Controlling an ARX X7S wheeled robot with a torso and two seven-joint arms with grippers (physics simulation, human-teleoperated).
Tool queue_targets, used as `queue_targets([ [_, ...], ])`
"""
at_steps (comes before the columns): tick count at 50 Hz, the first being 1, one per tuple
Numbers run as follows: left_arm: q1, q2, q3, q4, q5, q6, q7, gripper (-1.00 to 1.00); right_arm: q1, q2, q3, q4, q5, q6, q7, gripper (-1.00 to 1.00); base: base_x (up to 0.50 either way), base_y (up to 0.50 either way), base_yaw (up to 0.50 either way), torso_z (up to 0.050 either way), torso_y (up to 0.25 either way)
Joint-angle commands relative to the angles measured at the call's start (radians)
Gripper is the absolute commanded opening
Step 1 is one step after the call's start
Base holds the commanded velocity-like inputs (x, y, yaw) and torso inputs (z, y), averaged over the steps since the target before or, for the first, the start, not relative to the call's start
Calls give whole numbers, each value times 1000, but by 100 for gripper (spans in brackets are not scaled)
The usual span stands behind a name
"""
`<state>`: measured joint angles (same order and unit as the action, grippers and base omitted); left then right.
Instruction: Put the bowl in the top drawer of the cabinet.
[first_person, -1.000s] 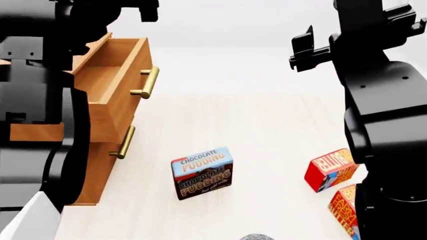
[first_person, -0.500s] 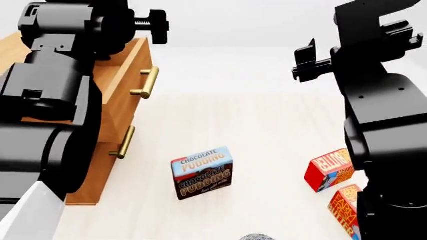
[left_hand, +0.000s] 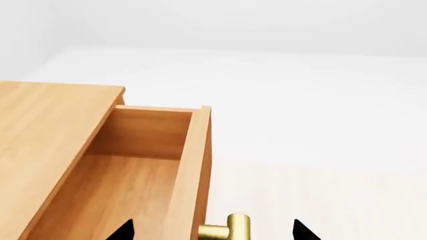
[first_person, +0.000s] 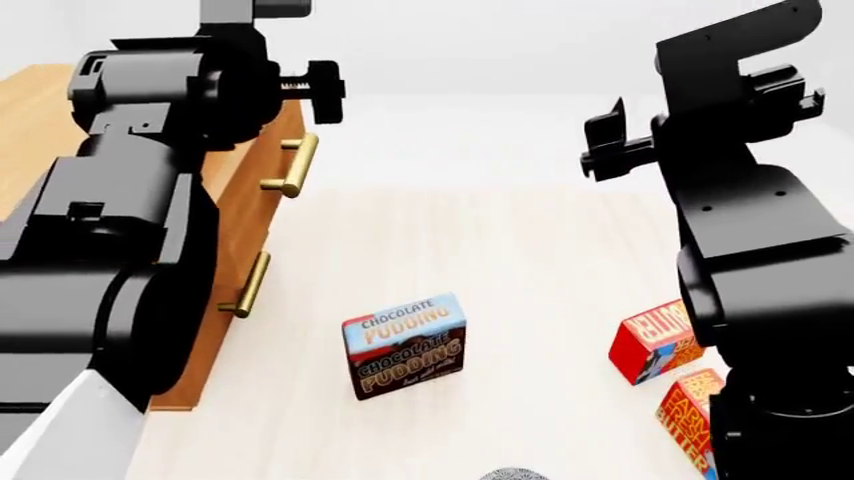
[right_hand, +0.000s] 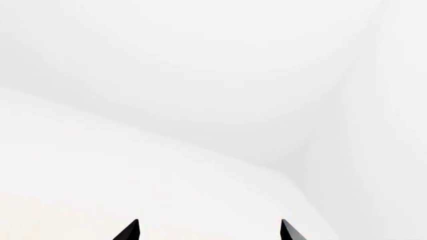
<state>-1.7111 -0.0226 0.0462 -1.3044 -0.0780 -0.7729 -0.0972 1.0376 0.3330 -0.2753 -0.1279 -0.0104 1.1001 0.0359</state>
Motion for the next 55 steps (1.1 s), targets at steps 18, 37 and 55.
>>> queue_targets([
  [18, 48, 8, -88, -4, 56, 0, -20, 100, -30, 7, 3, 33, 9, -38, 3, 100, 0, 0, 0, 0, 0],
  [37, 64, 13, -102, -4, 57, -10, -19, 100, -45, 8, 9, 68, 17, -78, 6, 100, 0, 0, 0, 0, 0],
  [55, 21, 2, -217, -4, 44, -74, 52, 100, -48, 22, 11, 34, 25, -48, -1, 100, 0, 0, 0, 0, 0],
])
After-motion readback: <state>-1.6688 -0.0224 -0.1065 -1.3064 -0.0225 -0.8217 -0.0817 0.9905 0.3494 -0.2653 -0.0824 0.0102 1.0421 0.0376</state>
